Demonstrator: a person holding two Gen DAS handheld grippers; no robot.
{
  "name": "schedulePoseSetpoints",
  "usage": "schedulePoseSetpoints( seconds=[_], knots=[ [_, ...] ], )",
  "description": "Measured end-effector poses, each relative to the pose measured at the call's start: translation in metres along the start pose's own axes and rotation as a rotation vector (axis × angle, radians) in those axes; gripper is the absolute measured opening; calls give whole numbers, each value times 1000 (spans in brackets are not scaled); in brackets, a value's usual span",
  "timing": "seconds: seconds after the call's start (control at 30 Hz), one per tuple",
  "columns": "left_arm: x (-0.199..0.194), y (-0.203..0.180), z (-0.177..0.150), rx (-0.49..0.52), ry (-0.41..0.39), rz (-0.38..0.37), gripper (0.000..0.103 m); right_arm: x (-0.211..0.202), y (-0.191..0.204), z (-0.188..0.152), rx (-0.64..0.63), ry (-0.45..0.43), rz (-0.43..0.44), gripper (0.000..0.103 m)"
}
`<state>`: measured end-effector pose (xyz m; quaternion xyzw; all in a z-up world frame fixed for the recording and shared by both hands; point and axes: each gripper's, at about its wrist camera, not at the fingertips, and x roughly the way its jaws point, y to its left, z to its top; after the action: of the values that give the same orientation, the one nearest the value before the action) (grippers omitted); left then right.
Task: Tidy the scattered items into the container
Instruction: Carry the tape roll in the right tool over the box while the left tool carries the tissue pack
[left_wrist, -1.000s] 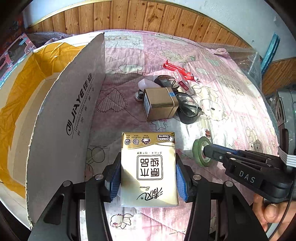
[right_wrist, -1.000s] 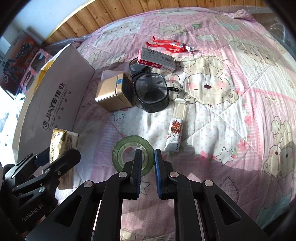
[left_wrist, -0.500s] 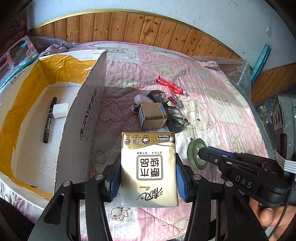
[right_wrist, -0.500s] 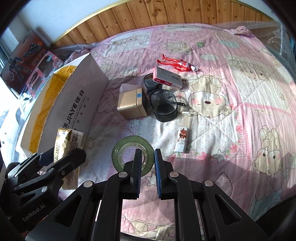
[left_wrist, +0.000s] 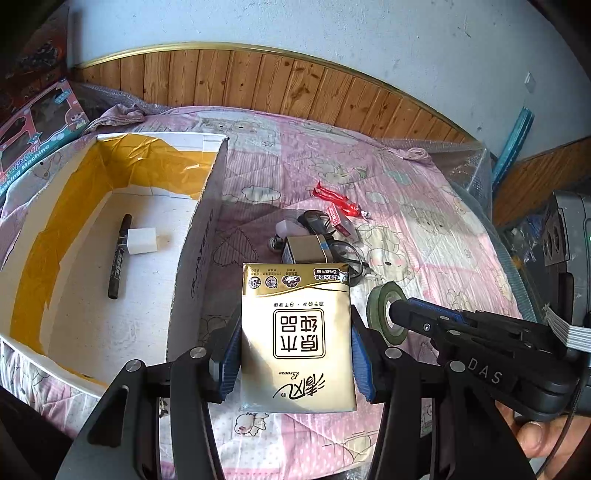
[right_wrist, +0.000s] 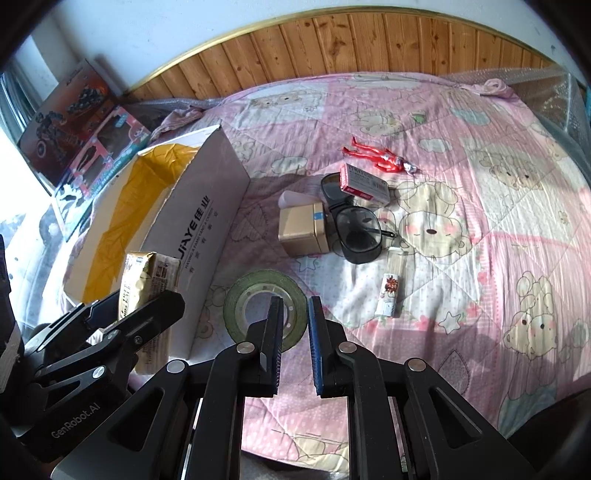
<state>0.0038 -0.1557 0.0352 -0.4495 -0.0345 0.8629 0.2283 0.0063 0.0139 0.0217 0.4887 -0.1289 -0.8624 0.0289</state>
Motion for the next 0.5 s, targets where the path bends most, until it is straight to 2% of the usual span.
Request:
schedulePoseSetpoints(
  seconds=[0.5],
  knots=[
    [-29,33,7,-54,-53,18,52,-10,43,11,-66,-28,46,13]
  ],
)
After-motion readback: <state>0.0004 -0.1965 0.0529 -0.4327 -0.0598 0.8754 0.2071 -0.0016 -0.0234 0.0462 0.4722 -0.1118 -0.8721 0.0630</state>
